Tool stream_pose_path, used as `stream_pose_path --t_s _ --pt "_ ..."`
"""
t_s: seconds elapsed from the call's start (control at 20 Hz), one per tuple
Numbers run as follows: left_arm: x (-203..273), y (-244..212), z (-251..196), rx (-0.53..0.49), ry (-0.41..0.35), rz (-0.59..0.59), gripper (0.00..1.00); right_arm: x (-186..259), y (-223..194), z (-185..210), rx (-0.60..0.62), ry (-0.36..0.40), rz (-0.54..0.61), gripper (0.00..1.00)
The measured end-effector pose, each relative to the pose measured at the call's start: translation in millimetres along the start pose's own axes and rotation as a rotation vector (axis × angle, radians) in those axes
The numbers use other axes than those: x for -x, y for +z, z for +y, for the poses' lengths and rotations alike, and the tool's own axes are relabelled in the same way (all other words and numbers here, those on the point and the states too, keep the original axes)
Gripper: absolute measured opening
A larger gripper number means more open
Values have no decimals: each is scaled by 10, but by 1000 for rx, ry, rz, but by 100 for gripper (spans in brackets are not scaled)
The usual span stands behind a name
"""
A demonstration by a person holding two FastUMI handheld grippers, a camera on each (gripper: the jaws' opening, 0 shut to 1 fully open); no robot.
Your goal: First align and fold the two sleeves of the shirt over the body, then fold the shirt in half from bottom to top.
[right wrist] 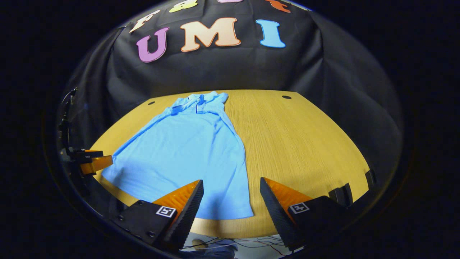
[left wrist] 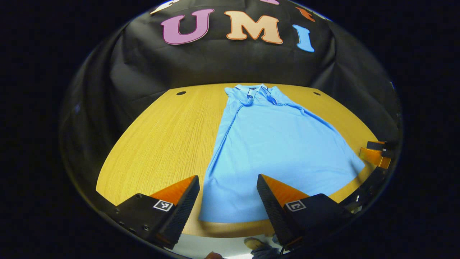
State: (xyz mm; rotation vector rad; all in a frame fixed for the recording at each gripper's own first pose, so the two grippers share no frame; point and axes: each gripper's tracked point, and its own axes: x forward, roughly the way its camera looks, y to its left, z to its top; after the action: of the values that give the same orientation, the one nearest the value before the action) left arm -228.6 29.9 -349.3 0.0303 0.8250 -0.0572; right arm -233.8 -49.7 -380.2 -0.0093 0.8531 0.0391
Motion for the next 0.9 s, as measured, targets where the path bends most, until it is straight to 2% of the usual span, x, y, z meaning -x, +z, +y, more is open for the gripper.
stream_pose_path --t_s 0.15,0.25,0.3,0.35,0.4,0.45,0.55,0.6,0.65,0.7,0.75,0.8,0.85,0.9 --pt "-39 -210 -20 -13 0 36 96 -30 -169 28 5 -25 27 98" --pt "-29 -326 -16 -16 2 57 96 -53 -255 27 17 -40 43 94" --pt "-38 -313 -34 -8 -2 26 96 -70 -295 23 22 -47 53 99" --pt "-60 -326 -43 -7 -9 30 97 -68 -347 18 26 -46 73 94" --pt "-46 -341 -56 5 -18 20 96 -56 -329 29 11 -49 55 99" --pt "-58 -327 -59 20 -23 7 97 -67 -353 31 -1 -48 63 96" --pt "-55 -332 -72 22 -23 -20 98 -60 -360 51 -37 -44 58 99" --pt "-51 -355 -64 21 -20 -26 98 -59 -368 59 -32 -43 59 95" --pt "-52 -333 -67 25 -21 -47 99 -61 -361 59 -24 -41 52 99" --pt "-53 -348 -93 33 -27 -57 98 -59 -375 114 -27 -23 56 95" --pt "-52 -337 -103 35 -27 -68 92 -57 -377 147 -24 -7 54 93" --pt "-61 -335 -151 33 -46 -72 85 -57 -380 189 -21 9 55 77" --pt "-60 -331 -243 32 -80 -77 70 -61 -383 234 -18 23 54 61" --pt "-71 -319 -301 34 -103 -87 49 -60 -388 288 -20 37 57 40"
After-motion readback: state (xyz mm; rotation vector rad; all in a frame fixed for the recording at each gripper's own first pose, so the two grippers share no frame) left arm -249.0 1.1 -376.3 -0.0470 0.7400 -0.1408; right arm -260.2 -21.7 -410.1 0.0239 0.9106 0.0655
